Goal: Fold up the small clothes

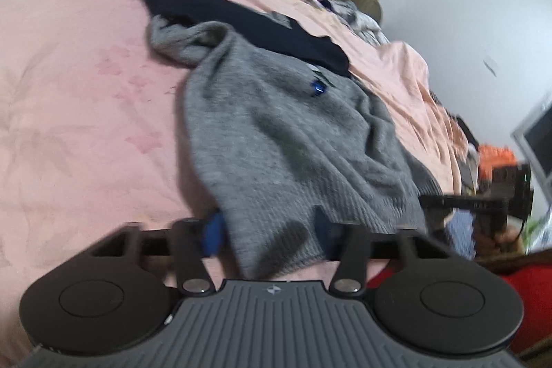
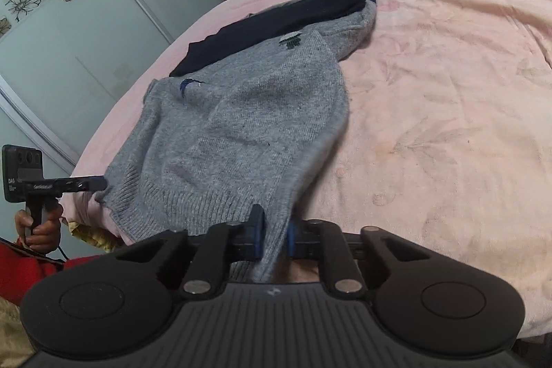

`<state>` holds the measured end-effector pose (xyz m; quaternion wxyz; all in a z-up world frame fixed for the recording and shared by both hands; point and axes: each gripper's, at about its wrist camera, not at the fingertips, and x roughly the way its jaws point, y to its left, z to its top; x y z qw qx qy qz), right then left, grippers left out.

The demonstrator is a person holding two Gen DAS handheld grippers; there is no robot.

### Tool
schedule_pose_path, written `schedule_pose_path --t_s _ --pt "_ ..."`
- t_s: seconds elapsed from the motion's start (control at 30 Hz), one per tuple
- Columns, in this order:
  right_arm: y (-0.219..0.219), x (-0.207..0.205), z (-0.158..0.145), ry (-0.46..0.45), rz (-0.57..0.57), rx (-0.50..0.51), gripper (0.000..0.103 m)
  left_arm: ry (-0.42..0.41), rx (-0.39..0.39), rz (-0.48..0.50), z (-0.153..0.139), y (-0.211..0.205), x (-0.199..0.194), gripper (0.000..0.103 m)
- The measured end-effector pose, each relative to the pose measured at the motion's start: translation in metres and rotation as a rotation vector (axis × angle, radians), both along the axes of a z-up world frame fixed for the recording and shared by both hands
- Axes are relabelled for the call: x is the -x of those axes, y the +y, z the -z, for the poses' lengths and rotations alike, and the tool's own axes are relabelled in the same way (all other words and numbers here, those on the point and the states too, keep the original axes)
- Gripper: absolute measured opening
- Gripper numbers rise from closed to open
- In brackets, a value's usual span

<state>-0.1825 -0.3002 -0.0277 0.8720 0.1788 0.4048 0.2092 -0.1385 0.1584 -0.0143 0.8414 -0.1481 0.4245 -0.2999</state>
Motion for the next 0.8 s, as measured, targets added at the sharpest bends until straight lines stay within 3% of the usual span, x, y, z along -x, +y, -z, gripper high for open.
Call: schedule_pose_path --t_s 0.03,0.07,0.13,0.23,0.57,0.7,0.8 --pt "0.000 -0.001 0.000 -0.004 0.005 0.004 0.008 0.028 0.014 -0.017 0.003 0.003 -0.004 0.009" --pt "0.001 -0.001 -0.002 -0.010 0.010 0.006 0.008 0.064 0.026 -0.025 0.006 0.006 -0.008 0.004" --pt "0.002 -0.005 -0.006 -0.028 0.020 0.002 0.007 0.067 0.028 -0.036 0.005 0.006 -0.010 0.004" --pt "0.001 -0.011 -0.023 -0.087 0.035 -0.021 0.007 -0.017 -0.013 -0.025 -0.013 -0.005 -0.005 0.004" --pt "-0.005 -0.039 -0.086 -0.295 0.096 -0.089 0.006 -0.270 0.048 -0.055 -0.098 -0.013 0.006 0.004" --pt "-0.010 -0.038 -0.098 -0.332 0.114 -0.105 0.006 -0.352 0.073 -0.053 -0.120 -0.015 0.019 0.004" --pt "-0.018 -0.047 -0.092 -0.307 0.152 -0.133 0.006 -0.361 0.075 -0.080 -0.124 -0.015 0.009 0.004"
